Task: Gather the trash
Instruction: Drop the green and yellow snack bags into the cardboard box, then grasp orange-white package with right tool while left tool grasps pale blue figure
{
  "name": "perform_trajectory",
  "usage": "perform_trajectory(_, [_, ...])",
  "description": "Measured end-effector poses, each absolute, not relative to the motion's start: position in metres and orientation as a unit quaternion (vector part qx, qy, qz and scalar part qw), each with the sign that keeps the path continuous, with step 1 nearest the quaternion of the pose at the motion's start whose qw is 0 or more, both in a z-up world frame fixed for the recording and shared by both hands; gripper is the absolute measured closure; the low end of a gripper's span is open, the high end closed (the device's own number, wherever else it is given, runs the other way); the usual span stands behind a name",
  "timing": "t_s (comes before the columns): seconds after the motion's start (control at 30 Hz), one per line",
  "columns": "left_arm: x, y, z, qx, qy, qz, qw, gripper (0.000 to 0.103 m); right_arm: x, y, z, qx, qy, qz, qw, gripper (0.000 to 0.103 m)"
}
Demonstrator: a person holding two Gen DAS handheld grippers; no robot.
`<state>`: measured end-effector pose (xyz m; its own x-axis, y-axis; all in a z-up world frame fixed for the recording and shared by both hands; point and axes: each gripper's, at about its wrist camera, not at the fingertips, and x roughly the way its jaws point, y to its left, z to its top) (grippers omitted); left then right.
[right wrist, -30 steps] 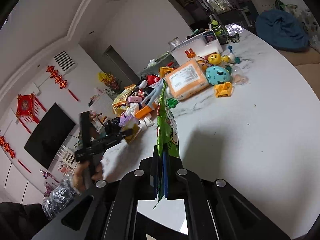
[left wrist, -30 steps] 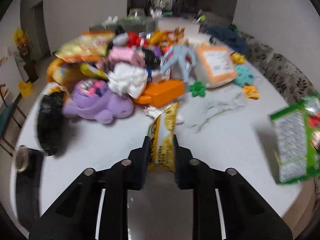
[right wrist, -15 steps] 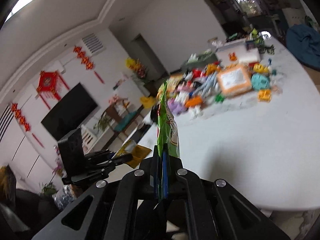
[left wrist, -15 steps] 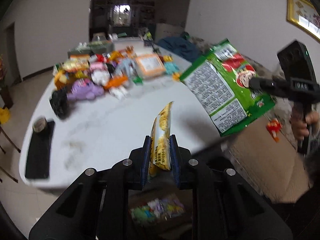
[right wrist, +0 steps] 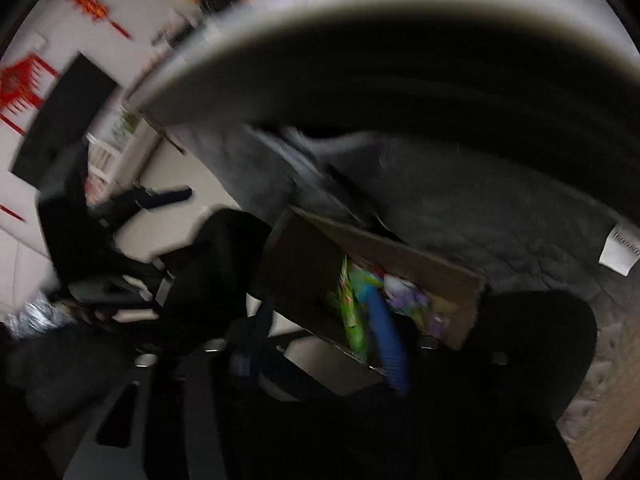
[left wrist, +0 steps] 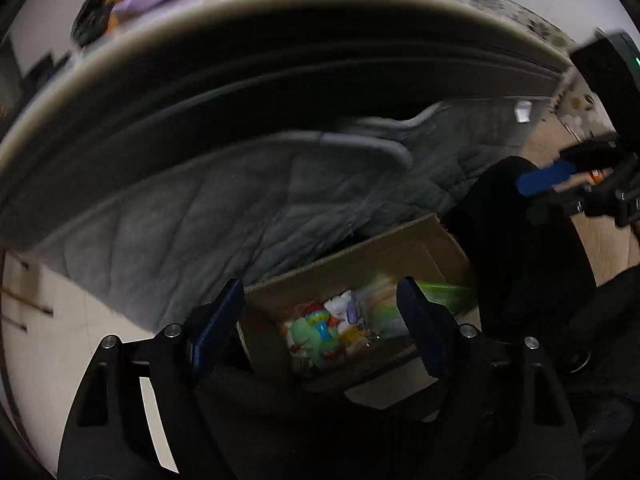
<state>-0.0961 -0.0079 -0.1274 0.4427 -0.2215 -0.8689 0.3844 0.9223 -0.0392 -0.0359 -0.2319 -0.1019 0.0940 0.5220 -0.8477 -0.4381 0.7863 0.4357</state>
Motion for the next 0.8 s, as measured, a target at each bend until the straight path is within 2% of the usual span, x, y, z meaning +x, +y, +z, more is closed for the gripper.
perform_trajectory(0.1, [-0.099, 0.002, -0.104, 0.060, 0.472, -0.186, 0.860, 0.026, -0.034, -0.240, -0.042, 0.042, 0.521, 0.369, 0.769, 0.056])
perform_trajectory(0.13, [-0.099, 0.003, -0.095, 0.056, 0.462, -0.188, 0.865, 0.026, -0.029, -0.243, -0.017, 0.042, 0.490, 0.375, 0.786, 0.048])
perform_trajectory(0.17, [-0.097, 0.004, -0.081, 0.050, 0.449, -0.191, 0.872, 0.025, -0.017, -0.249, 0.017, 0.035, 0.441, 0.369, 0.818, 0.035])
perform_trajectory(0.23, [-0.094, 0.002, -0.062, 0.038, 0.430, -0.195, 0.881, 0.023, 0.014, -0.255, 0.057, 0.017, 0.375, 0.338, 0.863, 0.021])
perform_trajectory(0.27, [-0.091, 0.000, -0.053, 0.029, 0.421, -0.198, 0.885, 0.022, 0.031, -0.257, 0.068, 0.006, 0.354, 0.321, 0.879, 0.016])
perform_trajectory(0.33, [-0.079, -0.001, -0.036, 0.000, 0.397, -0.215, 0.892, 0.020, 0.074, -0.257, 0.084, -0.019, 0.322, 0.281, 0.904, 0.012])
perform_trajectory(0.43, [-0.066, -0.008, -0.013, -0.032, 0.368, -0.234, 0.899, 0.018, 0.159, -0.257, 0.087, -0.046, 0.316, 0.235, 0.918, 0.012])
perform_trajectory(0.57, [-0.055, -0.021, 0.008, -0.017, 0.339, -0.227, 0.913, 0.016, 0.270, -0.261, 0.074, -0.049, 0.352, 0.208, 0.911, 0.012])
perform_trajectory(0.8, [-0.023, -0.019, 0.006, -0.015, 0.369, -0.218, 0.903, 0.015, 0.396, -0.268, 0.028, 0.029, 0.462, 0.275, 0.843, 0.015])
